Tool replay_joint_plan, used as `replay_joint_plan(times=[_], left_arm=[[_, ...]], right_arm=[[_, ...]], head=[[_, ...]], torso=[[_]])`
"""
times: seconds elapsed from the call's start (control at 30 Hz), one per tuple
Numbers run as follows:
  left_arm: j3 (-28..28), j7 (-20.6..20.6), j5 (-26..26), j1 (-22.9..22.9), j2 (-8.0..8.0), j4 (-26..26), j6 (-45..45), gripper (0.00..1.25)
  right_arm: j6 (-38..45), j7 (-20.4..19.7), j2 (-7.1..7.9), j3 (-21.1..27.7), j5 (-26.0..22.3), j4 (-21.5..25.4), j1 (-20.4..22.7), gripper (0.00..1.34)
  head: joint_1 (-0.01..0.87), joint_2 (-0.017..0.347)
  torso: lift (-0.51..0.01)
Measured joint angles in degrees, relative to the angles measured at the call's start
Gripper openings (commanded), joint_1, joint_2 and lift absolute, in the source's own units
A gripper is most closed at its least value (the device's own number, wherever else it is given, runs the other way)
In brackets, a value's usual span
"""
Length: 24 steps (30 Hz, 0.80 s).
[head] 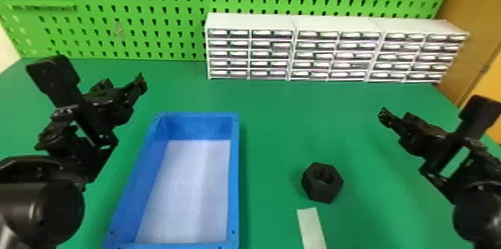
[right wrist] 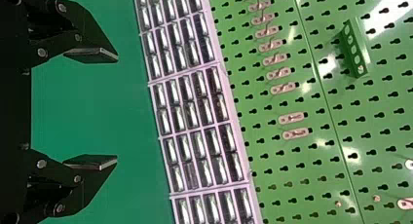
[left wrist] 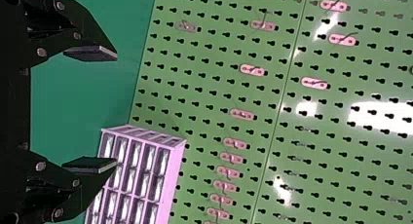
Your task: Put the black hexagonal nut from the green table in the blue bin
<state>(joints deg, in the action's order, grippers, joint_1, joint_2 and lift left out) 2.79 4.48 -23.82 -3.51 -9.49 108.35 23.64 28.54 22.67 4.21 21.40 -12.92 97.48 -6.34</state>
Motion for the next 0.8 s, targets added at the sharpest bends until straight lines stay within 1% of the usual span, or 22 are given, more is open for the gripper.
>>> replay_joint_plan(times=[0.6, 0.8], left_arm=[[0.1, 0.0, -0.2, 0.2, 0.0, -0.1, 0.0, 0.77], [0.2, 0.0, -0.3, 0.3, 0.0, -0.1, 0.0, 0.77]], right_arm=[[0.1, 0.0, -0.17, 0.2, 0.0, 0.0, 0.1, 0.82], [2.4, 0.0, 0.12, 0.2, 0.0, 0.3, -0.1, 0.82]], head=[[0.691, 0.009], [0.691, 0.009]], torso=[[-0.097], [-0.097]])
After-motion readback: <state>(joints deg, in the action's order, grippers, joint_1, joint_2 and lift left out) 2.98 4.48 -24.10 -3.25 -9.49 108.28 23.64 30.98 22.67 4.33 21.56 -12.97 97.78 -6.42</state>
